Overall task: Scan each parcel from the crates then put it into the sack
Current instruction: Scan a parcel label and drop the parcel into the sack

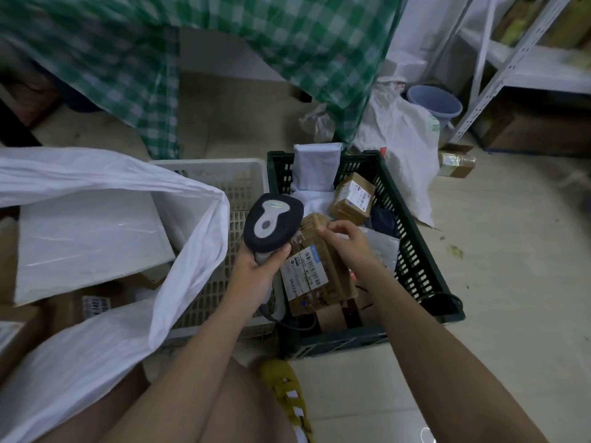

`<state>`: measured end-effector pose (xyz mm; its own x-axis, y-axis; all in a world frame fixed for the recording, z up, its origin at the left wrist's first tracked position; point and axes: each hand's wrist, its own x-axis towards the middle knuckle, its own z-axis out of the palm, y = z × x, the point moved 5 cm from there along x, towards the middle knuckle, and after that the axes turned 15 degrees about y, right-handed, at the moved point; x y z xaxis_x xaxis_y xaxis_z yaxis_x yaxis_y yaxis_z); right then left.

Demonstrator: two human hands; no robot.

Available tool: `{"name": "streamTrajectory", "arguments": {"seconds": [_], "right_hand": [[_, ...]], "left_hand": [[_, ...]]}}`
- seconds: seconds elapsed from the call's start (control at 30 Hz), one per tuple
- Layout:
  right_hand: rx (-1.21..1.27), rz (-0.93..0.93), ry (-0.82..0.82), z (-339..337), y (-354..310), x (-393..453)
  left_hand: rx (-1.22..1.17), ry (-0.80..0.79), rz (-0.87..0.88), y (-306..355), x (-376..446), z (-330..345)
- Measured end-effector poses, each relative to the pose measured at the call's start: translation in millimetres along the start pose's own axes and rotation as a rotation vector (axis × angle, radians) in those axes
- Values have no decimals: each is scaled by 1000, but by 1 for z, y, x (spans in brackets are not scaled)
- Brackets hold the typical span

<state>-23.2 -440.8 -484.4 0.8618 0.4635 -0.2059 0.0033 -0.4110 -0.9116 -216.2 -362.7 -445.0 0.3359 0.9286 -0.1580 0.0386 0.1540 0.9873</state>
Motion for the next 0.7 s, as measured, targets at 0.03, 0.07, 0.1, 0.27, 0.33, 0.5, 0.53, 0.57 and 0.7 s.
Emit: {"name": "streamTrajectory", "arguments": {"seconds": [0.03,0.07,0.1,0.27,0.33,0.5,0.53,0.57,0.7], "right_hand": [[20,5,-60,-3,5,0],[16,13,-143,-6,11,-1],[-25,24,-238,-8,17,-3],[-238,34,-471,-16,47,-22],[-111,36,-441,-19,48,-27],[101,68,-178,-27,53,-38],[119,69,-167,-28,56,-40],[124,60,-159,-29,57,-43],[144,61,-173,-32,66,-56]], "left_hand": [[-2,2,-1,0,1,-1],[-2,5,-4,0,2,-1],[-2,7,-8,0,2,-2],[14,17,-28,-1,2,-3],[3,26,-39,-2,0,-4],[8,31,-52,-3,-2,-5],[10,29,-54,-2,-2,-5],[9,25,-57,-3,-1,-4],[6,26,-74,-5,-2,-4]]}}
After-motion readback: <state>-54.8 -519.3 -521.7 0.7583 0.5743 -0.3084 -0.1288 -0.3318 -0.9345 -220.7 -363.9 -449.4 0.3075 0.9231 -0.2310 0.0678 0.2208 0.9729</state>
